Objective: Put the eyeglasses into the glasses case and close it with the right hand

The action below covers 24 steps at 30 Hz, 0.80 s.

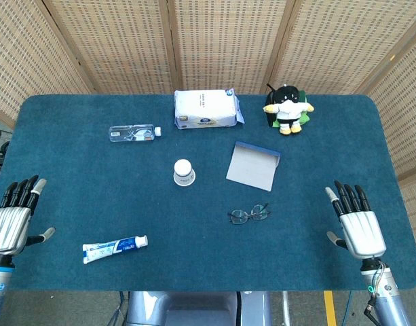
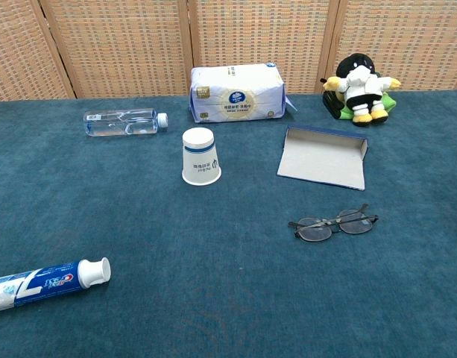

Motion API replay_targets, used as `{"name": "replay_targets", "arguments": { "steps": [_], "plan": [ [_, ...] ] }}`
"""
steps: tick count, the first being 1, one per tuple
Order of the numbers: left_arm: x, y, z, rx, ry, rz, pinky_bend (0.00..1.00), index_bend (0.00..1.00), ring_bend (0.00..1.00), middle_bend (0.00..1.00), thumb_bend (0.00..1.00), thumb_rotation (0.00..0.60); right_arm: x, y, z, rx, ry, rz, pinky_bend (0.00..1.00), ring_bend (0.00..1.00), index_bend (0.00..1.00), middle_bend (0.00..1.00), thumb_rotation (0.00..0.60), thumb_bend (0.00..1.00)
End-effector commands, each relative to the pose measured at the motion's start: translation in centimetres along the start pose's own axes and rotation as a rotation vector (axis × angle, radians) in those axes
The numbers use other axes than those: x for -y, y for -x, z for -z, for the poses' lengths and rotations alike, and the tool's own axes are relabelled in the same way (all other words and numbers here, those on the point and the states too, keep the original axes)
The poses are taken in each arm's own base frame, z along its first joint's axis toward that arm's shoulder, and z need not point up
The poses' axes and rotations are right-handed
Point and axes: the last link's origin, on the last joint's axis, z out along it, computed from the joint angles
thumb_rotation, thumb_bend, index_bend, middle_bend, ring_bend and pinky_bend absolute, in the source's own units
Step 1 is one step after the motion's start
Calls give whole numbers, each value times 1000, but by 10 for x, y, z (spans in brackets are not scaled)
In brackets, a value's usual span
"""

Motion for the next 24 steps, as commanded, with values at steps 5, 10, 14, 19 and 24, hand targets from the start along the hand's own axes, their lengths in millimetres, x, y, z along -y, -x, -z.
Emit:
{"name": "replay_targets", "arguments": {
  "steps": [5,10,14,19,24],
  "plan": [
    [-1,0,1,5,4,3,0,0,0,0,0,600,3,2,-1,14,-43,-16,0,0,0,0,600,0],
    [-2,-1,1,1,10,7,0,0,0,0,0,600,24,6,-12,52,-188,-101,0,0,11,0,600,0],
    [-2,-2,0,2,6,11,0,0,0,0,0,600,43,12,-28,117,-308,-139,0,0,86,0,600,14],
    [-1,-4,0,-11,-6,14,0,0,0,0,0,600,72,18,-48,155,-442,-173,0,0,181,0,600,215],
    [-1,-5,0,-12,-9,19,0,0,0,0,0,600,94,24,-67,152,-508,-163,0,0,242,0,600,315]
  ]
}}
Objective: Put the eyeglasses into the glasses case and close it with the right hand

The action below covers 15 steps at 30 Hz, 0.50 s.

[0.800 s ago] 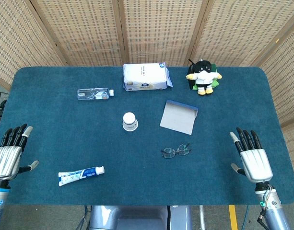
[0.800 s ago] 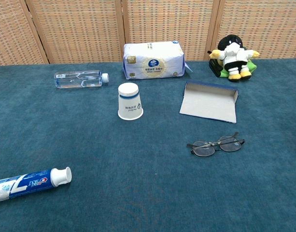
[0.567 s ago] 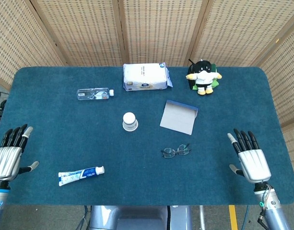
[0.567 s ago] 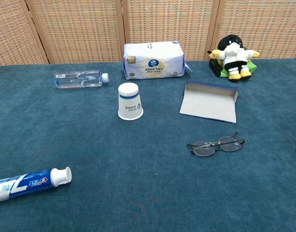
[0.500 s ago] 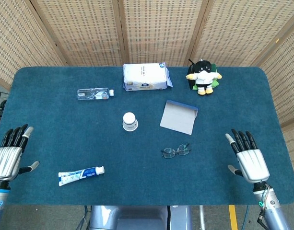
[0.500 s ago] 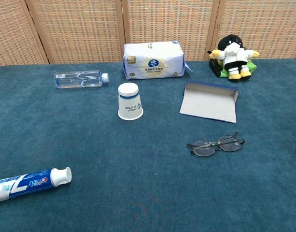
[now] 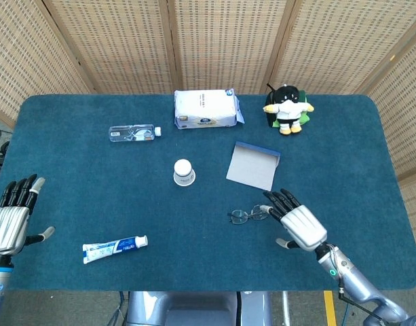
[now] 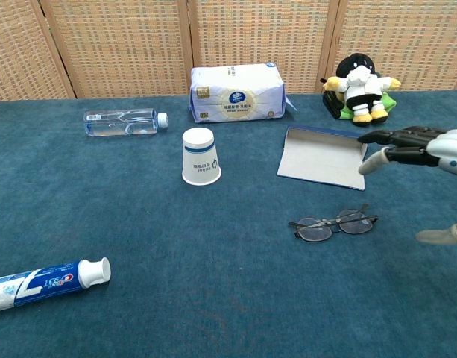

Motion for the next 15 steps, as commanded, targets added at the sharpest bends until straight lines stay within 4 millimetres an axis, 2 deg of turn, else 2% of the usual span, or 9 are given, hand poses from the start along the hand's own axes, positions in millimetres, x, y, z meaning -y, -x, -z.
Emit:
{"name": "replay_targets", "arguments": {
  "steps": [1,8,15],
  "plan": [
    [0,0,0,0,-3,2,0,0,0,0,0,600,6,4,-18,3,-40,21,0,0,255,0,600,336],
    [3,0,-3,11,-15,5,0,0,0,0,0,600,14,16,-49,48,-48,81,0,0,276,0,600,403],
    [4,-1,-4,13,-19,11,0,0,0,0,0,600,14,27,-65,101,-7,104,0,0,278,0,600,406]
  ]
}}
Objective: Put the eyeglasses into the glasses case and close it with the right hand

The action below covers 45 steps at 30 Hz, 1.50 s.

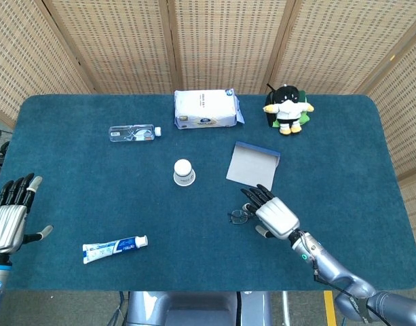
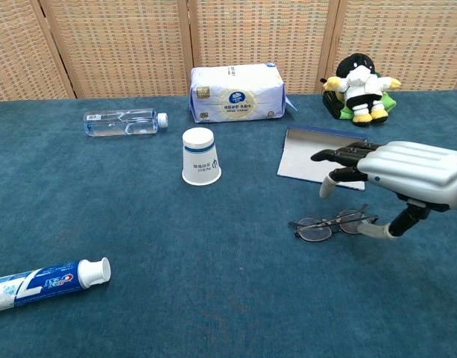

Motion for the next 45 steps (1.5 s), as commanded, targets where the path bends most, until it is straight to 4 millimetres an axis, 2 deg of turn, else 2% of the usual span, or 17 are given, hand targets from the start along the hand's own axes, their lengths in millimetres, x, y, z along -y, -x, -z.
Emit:
{"name": "replay_targets", "arguments": {
  "steps": [1,9,21,45],
  "plan": [
    [0,0,0,1,-2,1,0,0,0,0,0,600,0,5,-8,21,12,25,0,0,282,0,600,406],
    [0,1,-1,10,-1,-1,0,0,0,0,0,600,-1,16,-14,42,22,47,0,0,319,0,600,430],
    [0,1,-1,14,-1,1,0,0,0,0,0,600,-2,20,-24,46,34,75,0,0,408,0,600,441],
    [1,2,-2,26,-8,5,0,0,0,0,0,600,-4,30,-35,30,54,66,0,0,629,0,600,466]
  ]
}}
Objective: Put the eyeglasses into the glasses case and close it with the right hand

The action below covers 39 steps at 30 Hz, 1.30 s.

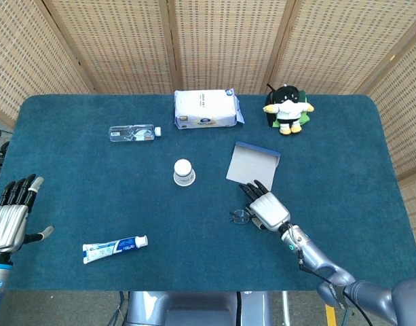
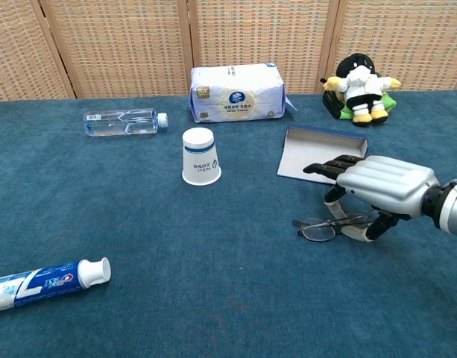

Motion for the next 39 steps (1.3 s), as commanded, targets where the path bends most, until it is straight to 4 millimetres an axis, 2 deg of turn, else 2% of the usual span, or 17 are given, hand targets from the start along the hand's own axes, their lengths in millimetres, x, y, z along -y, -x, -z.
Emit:
{"name": "replay_targets", "arguments": {
  "steps": [1,8,13,23,31,35,39],
  "plan": [
    [0,0,0,0,0,1,0,0,0,0,0,600,1,-1,-1,-5,-1,2,0,0,633,0,600,466],
    [1,0,-1,3,-3,2,0,0,0,0,0,600,2,-7,-3,-25,3,-33,0,0,639,5,600,507],
    [2,0,-2,5,-7,5,0,0,0,0,0,600,3,-20,-11,-52,10,-62,6,0,640,11,600,516],
    [4,-1,-6,13,-27,13,0,0,0,0,0,600,0,-58,-47,-124,48,-99,16,0,643,12,600,517],
    [9,-2,-15,25,-59,23,0,0,0,0,0,600,-21,-84,-75,-159,125,-151,26,0,643,20,600,517],
    [9,-2,-19,27,-58,24,0,0,0,0,0,600,-35,-86,-90,-162,187,-177,39,0,643,24,600,517],
    [10,-1,-21,29,-64,27,0,0,0,0,0,600,-45,-78,-103,-152,246,-201,39,0,643,24,600,517]
  ]
}}
